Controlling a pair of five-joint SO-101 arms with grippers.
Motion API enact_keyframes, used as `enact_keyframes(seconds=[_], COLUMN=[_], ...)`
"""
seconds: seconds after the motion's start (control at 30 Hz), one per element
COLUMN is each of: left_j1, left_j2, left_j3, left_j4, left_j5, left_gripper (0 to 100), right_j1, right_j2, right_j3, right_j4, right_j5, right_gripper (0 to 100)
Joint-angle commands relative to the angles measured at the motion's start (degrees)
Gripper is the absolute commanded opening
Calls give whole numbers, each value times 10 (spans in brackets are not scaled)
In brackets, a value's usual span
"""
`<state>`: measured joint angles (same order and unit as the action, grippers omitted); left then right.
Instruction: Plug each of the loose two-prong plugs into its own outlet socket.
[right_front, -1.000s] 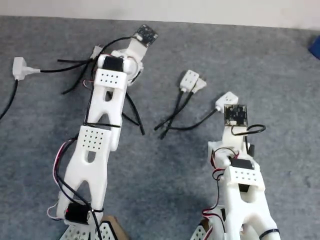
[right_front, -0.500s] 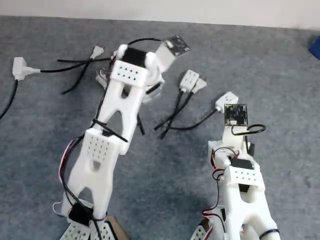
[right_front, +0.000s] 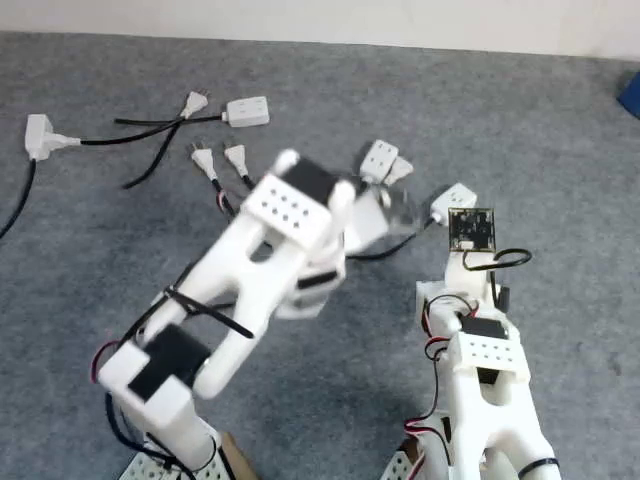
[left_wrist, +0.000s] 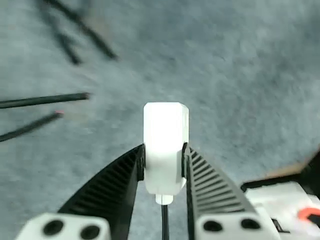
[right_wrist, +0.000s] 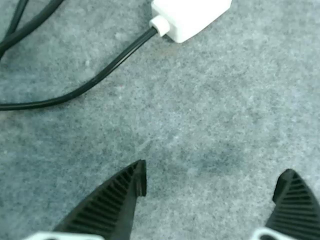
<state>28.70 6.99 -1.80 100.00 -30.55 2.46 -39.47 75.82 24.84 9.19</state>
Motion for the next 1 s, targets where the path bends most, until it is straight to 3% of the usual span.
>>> enact_keyframes(seconds=[0.0,0.2,0.37,0.57,0.83,0.97], left_j1=[38,143,191,177,147,100], left_j2=[-78,-140,-153,-153,-152,-152], left_j3=[114,175,184,203,204,204], left_j4=[-38,-37,-36,-45,-172,-229], left_j5=[-6,-11,-83,-231,-243,-242], left_gripper=[4,5,5,5,5,5], right_j1=[-4,-4,-4,-4,-4,-3], right_j2=[3,3,3,3,3,3], right_j3=[-5,-5,-5,-5,-5,-4], right_j4=[-16,-16,-16,-16,-16,-16], right_j5=[10,10,10,10,10,10], right_gripper=[386,386,386,386,386,386])
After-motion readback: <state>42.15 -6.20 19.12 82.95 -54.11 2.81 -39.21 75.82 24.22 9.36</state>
